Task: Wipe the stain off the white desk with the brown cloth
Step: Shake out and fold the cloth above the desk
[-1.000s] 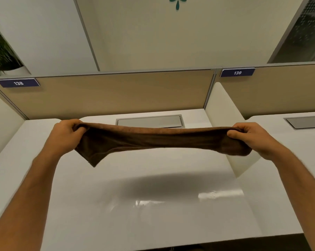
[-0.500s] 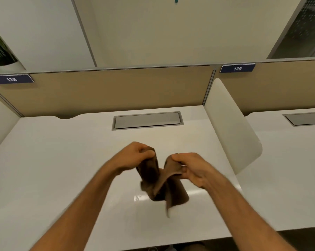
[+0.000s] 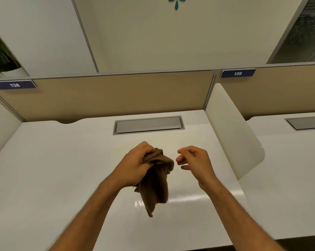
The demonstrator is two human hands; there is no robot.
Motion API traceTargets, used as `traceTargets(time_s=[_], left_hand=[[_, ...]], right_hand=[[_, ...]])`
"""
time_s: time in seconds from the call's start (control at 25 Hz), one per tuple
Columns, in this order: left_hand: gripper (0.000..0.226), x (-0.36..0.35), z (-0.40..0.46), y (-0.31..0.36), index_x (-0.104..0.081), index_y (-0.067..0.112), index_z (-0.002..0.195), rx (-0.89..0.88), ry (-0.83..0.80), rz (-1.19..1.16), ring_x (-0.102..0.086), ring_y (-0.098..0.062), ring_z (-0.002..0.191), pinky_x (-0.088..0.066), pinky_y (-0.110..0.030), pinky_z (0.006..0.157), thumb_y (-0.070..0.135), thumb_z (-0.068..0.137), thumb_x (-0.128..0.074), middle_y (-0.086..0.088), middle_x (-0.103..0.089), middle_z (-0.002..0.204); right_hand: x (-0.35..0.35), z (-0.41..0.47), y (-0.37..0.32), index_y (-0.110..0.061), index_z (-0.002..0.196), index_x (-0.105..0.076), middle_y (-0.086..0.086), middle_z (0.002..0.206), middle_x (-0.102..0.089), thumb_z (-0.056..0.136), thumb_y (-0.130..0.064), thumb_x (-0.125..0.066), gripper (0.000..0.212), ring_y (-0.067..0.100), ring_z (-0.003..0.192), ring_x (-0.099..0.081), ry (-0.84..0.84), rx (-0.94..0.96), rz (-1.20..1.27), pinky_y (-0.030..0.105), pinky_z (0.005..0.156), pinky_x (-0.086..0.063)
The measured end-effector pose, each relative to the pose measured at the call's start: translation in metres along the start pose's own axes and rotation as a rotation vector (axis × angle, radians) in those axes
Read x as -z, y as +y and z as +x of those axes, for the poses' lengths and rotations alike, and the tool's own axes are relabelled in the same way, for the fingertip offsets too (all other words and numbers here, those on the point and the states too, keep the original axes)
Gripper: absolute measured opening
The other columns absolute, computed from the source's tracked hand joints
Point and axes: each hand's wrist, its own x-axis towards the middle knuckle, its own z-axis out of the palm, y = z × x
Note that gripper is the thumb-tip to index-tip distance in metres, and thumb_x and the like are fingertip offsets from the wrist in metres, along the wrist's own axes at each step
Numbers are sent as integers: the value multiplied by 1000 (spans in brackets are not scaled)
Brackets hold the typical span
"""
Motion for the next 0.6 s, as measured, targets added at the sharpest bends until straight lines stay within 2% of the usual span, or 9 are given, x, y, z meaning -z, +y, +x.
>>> traceTargets(time_s=[0.08,0.16,0.24,0.32,0.4,0.48,0.6], left_hand=[[30,11,-3,3,-59,35,100,-36,29,-26,-63,-14,97,-53,-21,82,6,101,-61,11,-58,99],[37,22,-8,8,-60,37,99,-54,22,-54,-62,-13,97,-54,-21,83,0,100,-61,9,-59,99],[46,30,-12,14,-60,40,98,-72,6,-59,-60,-10,97,-55,-21,84,-6,98,-60,9,-59,100],[50,35,-16,15,-62,38,97,-96,1,-60,-60,-12,95,-53,-21,82,-12,95,-57,7,-59,99],[49,39,-19,12,-63,34,98,-117,7,-65,-59,-14,93,-51,-21,81,-14,95,-56,6,-58,98],[42,43,-22,7,-66,27,100,-116,25,-82,-60,-18,93,-51,-23,80,-13,96,-58,4,-59,98],[42,56,-26,-4,-68,25,100,-62,99,-60,-61,-11,89,-51,-19,73,-15,93,-57,6,-59,97]], right_hand=[[-6,10,17,-25,99,-74,-2,96,-77,100,-34,-60,16,21,95,-74,-117,-35,-57,40,87,-63],[-21,14,38,-28,102,-72,-2,107,-74,97,-45,-61,21,22,102,-71,-356,-197,-140,43,91,-61],[-33,13,54,-27,105,-71,2,112,-72,90,-51,-65,29,25,101,-72,-494,-387,-135,43,85,-63],[-40,15,64,-20,105,-74,7,112,-72,83,-47,-68,35,28,96,-75,-541,-511,-22,41,76,-65],[-43,14,63,-16,95,-79,12,103,-74,83,-34,-69,24,30,86,-73,-591,-531,29,41,73,-64],[-44,14,60,-14,88,-80,13,95,-76,85,-25,-69,16,29,81,-73,-572,-486,-86,43,75,-66],[-29,16,51,-15,92,-78,8,84,-80,86,-29,-68,18,27,73,-78,-330,-384,-242,46,75,-66]])
